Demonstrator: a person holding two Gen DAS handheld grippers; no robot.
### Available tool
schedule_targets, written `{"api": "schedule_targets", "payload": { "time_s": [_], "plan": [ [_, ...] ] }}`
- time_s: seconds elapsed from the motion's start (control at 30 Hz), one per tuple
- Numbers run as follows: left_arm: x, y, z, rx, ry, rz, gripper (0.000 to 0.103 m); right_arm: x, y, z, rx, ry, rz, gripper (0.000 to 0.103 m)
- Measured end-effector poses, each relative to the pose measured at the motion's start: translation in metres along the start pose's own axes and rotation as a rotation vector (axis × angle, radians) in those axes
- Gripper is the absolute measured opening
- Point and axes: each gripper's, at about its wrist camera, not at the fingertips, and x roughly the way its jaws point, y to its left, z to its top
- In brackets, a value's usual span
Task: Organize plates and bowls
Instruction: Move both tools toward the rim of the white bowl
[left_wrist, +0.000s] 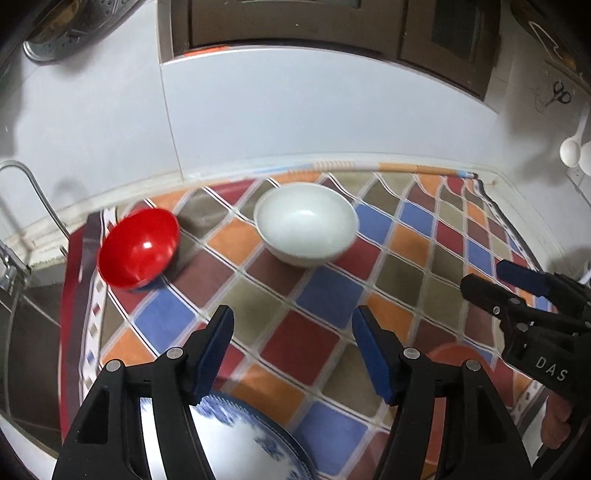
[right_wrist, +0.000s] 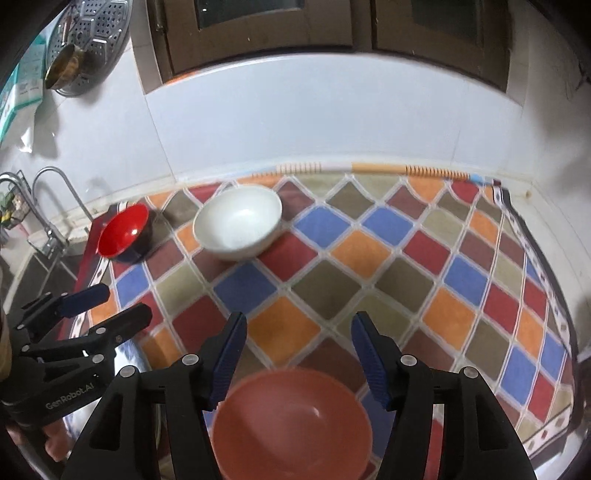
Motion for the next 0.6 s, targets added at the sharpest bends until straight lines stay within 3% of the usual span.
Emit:
{"api": "schedule_targets", "payload": {
  "time_s": [0.6],
  "plan": [
    [0.075,0.031,0.063,0.022,0.035,0.020,0.066,0.064,0.015,0.081,-0.078,-0.043,-0.005,0.060]
  ]
}}
